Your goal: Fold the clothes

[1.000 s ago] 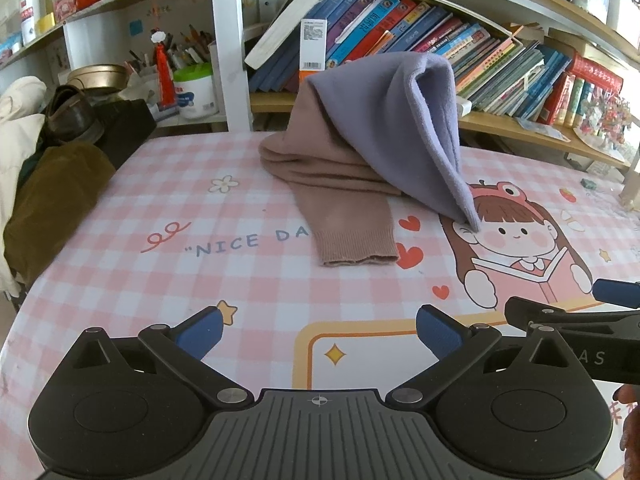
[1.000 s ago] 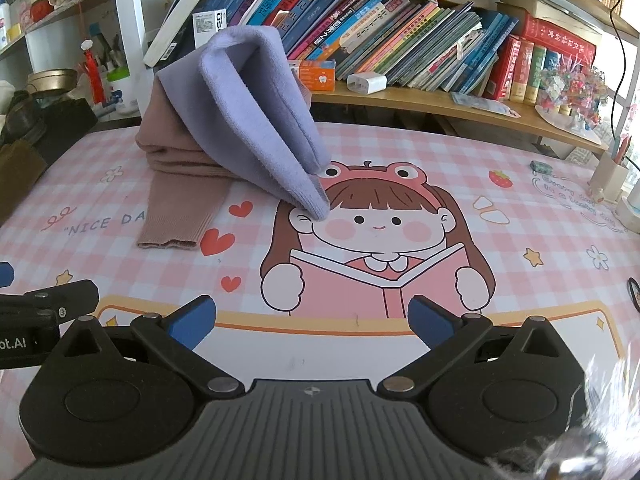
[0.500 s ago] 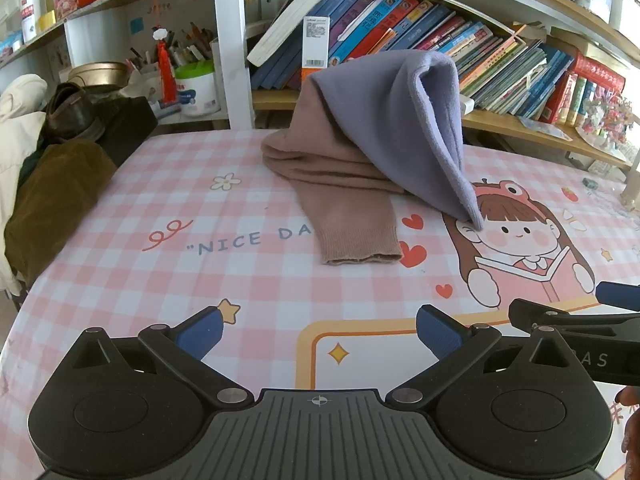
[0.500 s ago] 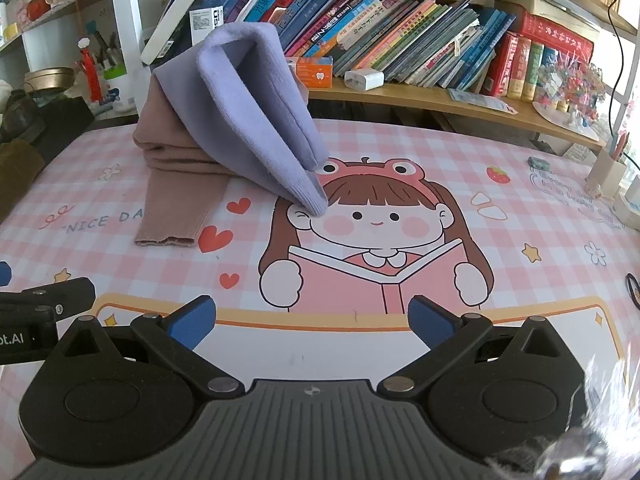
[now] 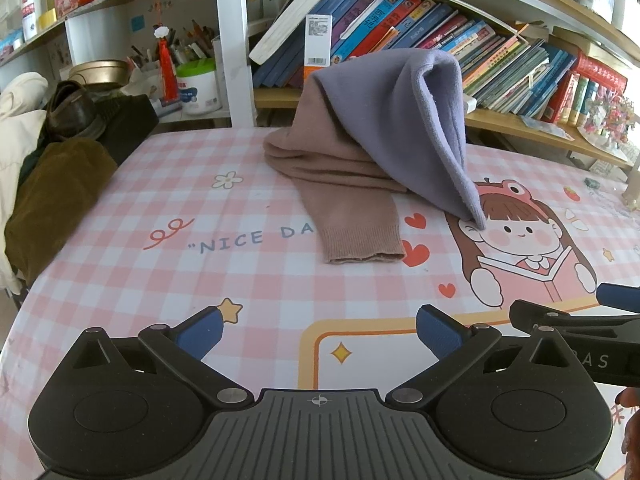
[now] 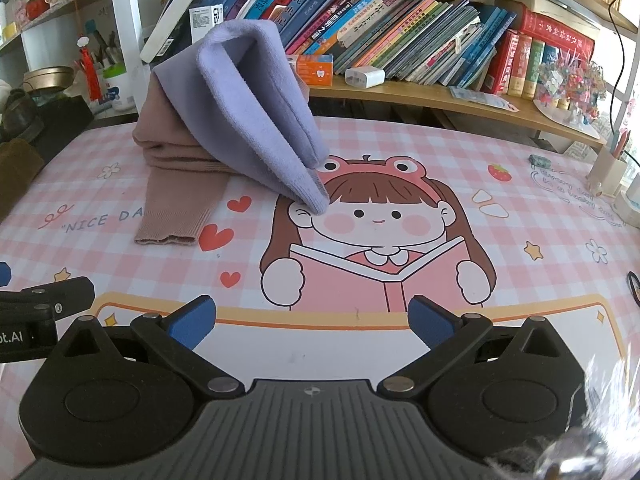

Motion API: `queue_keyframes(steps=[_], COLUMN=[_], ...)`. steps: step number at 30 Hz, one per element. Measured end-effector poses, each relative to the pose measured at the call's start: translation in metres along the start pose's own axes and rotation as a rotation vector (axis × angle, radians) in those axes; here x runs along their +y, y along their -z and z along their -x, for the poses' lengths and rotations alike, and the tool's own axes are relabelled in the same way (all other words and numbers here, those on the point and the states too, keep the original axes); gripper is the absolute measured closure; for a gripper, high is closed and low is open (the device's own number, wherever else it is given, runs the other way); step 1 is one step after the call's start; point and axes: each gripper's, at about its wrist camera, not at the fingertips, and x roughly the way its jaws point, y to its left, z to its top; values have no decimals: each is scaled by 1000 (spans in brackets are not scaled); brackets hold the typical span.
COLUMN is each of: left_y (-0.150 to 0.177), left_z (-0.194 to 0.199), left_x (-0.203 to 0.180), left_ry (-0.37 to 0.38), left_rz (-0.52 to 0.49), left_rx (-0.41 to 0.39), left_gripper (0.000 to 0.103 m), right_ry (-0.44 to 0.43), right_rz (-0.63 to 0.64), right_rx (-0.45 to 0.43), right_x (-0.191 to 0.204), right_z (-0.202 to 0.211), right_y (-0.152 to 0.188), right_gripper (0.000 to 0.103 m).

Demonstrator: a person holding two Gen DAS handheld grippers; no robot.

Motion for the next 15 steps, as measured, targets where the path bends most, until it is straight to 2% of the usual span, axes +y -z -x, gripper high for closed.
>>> queue_keyframes(steps=[15], left_y=[-1], left_z=[0], left_x=[0], left_ry=[-3], left_rz=[3], left_rx=[4], left_gripper=[0], right_ry=[-1], right_rz=[-1], right_rx=[2], right_x=[0], right_z=[0], right_y=[-1], right_gripper=[0])
